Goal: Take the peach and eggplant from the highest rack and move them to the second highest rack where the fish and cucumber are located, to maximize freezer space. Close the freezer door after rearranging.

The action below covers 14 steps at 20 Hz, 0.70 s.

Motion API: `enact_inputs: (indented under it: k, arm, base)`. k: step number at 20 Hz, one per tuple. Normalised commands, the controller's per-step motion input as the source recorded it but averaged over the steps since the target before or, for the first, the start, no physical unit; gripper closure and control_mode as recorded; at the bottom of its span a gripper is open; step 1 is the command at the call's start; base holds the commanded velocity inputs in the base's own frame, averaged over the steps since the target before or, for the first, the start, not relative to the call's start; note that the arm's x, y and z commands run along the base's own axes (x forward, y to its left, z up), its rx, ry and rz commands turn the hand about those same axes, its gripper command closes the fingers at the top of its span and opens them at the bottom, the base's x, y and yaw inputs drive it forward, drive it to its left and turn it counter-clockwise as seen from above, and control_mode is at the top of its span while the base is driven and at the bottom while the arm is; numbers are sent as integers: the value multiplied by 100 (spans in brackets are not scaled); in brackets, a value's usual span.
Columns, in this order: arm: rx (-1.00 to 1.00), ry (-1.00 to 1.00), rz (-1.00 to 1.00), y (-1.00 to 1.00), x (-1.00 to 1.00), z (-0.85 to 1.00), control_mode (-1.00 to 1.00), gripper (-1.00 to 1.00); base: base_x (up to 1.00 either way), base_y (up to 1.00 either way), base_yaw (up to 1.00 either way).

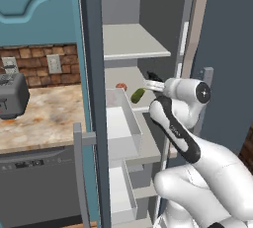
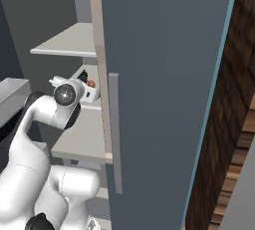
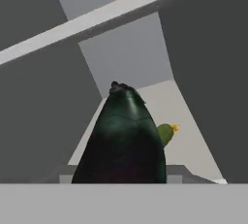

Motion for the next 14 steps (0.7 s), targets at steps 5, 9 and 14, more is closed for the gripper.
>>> enact_inputs:
  k: [5,9,14]
  arm:
    - [7,4,0,4,77,-11,-100,100]
    - [3,7,0,9,73,-1,-100,100]
    - [0,8,0,7,64,-13,-100,100]
  base:
    - [0,0,0]
    - [0,0,0]
    - [0,0,0]
